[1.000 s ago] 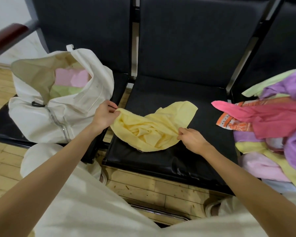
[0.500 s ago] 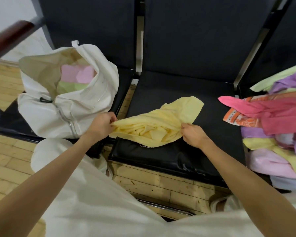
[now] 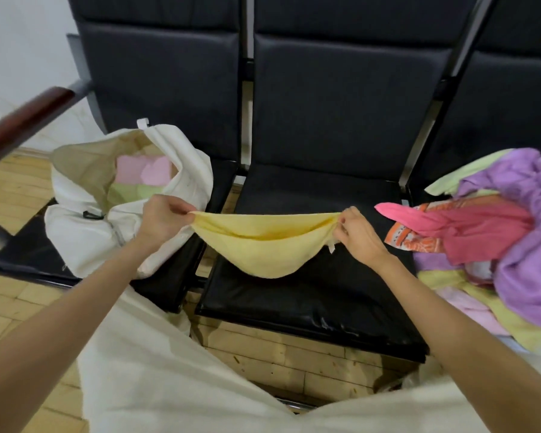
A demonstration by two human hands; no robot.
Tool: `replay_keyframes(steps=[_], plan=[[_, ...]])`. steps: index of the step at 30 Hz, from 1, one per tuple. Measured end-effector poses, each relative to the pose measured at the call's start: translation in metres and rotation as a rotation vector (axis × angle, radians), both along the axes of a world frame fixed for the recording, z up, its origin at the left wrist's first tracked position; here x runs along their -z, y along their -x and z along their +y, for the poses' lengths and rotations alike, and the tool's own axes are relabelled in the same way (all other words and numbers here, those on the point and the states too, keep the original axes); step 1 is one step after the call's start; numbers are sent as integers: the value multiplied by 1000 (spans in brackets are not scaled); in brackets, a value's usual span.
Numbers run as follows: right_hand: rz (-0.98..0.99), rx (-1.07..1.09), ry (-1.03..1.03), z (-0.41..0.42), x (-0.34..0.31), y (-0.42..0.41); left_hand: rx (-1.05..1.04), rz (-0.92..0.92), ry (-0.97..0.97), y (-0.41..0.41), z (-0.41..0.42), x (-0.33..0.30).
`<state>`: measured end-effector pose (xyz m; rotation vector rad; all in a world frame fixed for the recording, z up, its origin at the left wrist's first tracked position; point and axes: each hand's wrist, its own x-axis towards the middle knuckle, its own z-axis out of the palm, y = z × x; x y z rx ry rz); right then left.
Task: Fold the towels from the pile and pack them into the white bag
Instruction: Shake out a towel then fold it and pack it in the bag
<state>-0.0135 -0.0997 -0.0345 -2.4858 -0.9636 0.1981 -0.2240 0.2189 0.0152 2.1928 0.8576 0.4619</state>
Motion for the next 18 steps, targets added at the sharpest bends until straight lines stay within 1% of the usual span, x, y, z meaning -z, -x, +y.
replay_keyframes(steps=[4, 7, 9, 11, 13, 15, 18], plan=[[-83, 99, -230, -2, -55, -11, -30, -189, -96, -26, 3, -64], [-133, 108, -339, -3, -93, -18, -75, -331, -123, -40, -6, -112], [-141, 117, -377, -7, -114, -22, -110, -375, -154, -47, -7, -134], [-169, 117, -387, -13, -131, -24, -136, -366, -170, -50, -2, -149], [-188, 99, -401, -20, -146, -22, -135, -302, -125, -50, 6, -160], [-238, 55, -406, -25, -159, -20, -105, -236, -79, -47, 13, -169], [-329, -15, -402, -31, -169, -16, -49, -154, -95, -43, 16, -182]])
